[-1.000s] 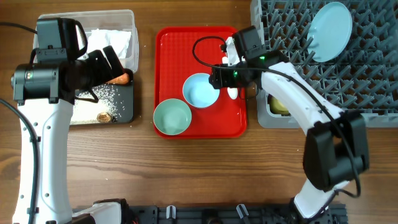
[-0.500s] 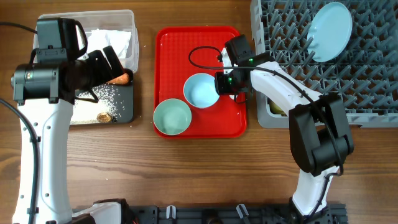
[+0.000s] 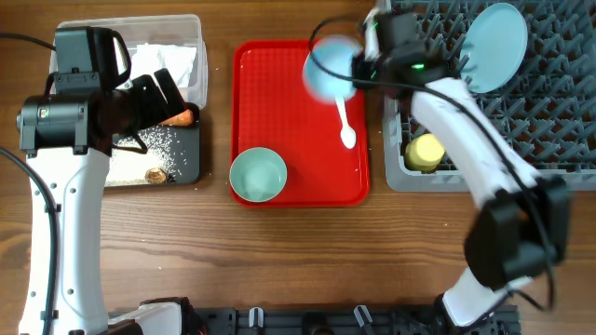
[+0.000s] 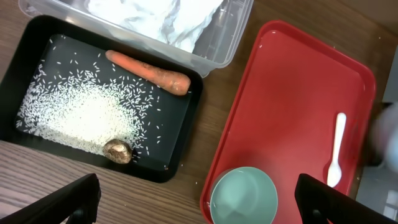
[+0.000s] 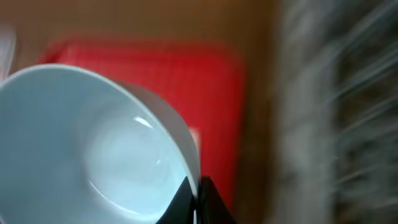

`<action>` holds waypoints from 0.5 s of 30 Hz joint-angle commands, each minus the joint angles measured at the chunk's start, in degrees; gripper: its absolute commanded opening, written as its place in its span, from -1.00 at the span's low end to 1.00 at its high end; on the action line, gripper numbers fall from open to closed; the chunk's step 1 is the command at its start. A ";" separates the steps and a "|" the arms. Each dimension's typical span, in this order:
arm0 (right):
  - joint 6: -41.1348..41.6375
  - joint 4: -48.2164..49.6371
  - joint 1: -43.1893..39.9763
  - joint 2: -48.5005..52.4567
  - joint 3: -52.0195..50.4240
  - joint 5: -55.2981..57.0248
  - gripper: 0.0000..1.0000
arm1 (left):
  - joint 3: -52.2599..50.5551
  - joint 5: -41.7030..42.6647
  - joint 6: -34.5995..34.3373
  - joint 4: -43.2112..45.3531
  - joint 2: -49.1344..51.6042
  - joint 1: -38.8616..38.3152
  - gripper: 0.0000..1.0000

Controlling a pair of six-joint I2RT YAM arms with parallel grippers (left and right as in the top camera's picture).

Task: Sort waste into correct bins and load items into the dishwasher rack
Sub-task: 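Carry the light-blue bowl into the rack and release it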

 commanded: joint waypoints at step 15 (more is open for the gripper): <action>-56.06 29.35 -13.40 6.21 1.38 23.30 -0.91 | -0.02 0.04 -0.70 -0.02 -0.39 0.07 1.00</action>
